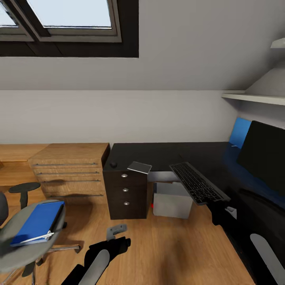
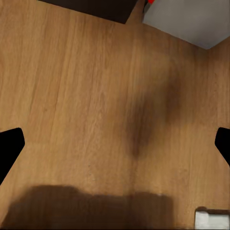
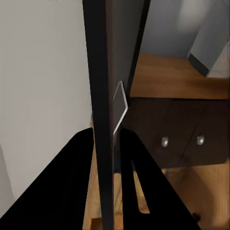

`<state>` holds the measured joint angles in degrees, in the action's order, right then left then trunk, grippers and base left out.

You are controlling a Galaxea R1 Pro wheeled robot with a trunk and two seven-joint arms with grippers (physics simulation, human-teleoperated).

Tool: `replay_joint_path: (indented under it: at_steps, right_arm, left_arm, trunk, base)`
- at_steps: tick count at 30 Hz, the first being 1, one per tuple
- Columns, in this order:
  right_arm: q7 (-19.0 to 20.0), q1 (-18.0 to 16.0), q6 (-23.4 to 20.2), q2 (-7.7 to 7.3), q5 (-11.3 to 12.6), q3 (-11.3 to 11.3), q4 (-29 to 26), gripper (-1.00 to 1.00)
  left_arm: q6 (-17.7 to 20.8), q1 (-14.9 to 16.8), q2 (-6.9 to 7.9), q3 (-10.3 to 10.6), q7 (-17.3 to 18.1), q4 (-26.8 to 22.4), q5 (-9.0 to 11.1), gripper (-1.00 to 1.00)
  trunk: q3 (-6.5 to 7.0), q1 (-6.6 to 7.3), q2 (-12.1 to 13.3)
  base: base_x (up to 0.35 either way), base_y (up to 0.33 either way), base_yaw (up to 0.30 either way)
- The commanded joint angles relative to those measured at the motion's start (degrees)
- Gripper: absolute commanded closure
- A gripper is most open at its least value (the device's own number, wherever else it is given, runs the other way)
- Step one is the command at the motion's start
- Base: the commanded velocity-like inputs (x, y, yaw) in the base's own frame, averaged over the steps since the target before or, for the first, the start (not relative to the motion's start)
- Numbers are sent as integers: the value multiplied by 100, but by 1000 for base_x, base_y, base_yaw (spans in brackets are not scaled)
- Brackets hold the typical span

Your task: In the bedroom, organize the workspace by keeping the computer under the desk, ensuring the monitor is on the desk, placing the keyboard on the desk next to the monitor, placing the mouse on the desk next to the keyboard, moving the folder from the swivel chair onto the desk next to the mouse, stacking the notebook on top of the folder with the pen on top of the notebook, and positioning the swivel chair next to the desk.

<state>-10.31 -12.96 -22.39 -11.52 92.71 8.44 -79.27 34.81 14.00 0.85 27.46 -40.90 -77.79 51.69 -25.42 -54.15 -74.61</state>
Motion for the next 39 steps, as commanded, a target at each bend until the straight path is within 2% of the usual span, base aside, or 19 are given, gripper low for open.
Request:
replay_joint_path:
  at_steps: [1, 39]
  right_arm:
    - [-34, -4, -13, 0, 79, 8, -10, 100]
    - [55, -4, -11, 16, 45, 0, 50, 100]
  left_arm:
    - [0, 6, 4, 14, -58, -8, 52, -100]
    - [8, 6, 2, 14, -56, -8, 70, -100]
  trunk:
    - [-6, 4, -5]
    - [-6, 4, -5]
  base:
    - [-337, -131, 0]
    - [-336, -131, 0]
